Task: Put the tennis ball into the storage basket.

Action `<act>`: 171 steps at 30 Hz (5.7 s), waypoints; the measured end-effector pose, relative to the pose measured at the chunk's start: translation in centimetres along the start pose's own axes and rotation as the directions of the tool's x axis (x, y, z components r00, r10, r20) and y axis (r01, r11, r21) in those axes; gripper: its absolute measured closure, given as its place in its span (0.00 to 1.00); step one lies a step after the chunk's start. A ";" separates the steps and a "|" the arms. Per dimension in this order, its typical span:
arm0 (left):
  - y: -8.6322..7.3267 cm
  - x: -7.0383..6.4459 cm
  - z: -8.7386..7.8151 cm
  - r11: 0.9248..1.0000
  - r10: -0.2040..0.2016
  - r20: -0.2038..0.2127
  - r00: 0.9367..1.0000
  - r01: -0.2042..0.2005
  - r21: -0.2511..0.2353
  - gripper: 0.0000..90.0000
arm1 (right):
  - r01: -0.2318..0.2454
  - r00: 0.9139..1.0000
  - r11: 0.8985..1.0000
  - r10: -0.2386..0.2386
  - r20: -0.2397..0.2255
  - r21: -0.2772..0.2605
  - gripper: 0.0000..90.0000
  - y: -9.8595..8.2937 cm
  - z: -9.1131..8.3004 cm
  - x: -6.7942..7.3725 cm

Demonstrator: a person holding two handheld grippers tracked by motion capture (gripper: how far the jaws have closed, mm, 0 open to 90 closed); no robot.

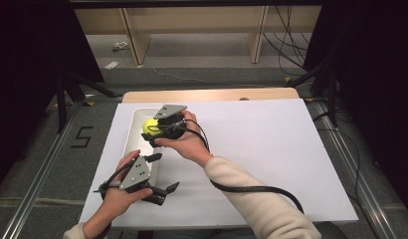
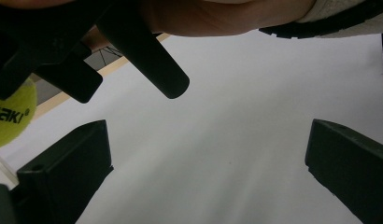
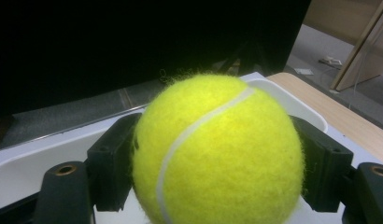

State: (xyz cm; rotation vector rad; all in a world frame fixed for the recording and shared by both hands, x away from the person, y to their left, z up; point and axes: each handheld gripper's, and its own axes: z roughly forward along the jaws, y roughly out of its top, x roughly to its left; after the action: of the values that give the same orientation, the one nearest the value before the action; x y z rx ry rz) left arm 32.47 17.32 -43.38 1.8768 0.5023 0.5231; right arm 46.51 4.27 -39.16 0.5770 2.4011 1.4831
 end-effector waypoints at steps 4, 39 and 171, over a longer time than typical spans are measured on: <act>0.0 0.0 0.0 1.000 0.004 0.000 1.000 -0.004 0.000 0.00 | 0.001 1.000 1.000 -0.001 -0.001 0.003 0.29 0.2 0.1 0.0; 0.0 0.0 0.0 1.000 0.006 0.004 1.000 -0.006 0.002 0.00 | 0.006 1.000 1.000 -0.006 -0.025 0.004 0.29 1.1 1.3 0.2; 0.0 -0.3 0.1 1.000 0.014 0.023 1.000 -0.014 0.013 0.01 | 0.012 0.993 0.991 0.004 -0.119 0.132 0.29 0.4 6.1 0.6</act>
State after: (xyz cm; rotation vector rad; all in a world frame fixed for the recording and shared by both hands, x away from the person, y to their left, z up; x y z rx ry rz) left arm 32.31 17.11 -43.47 1.8975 0.4789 0.5085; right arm 48.59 9.57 -41.56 0.5255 2.6056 1.4015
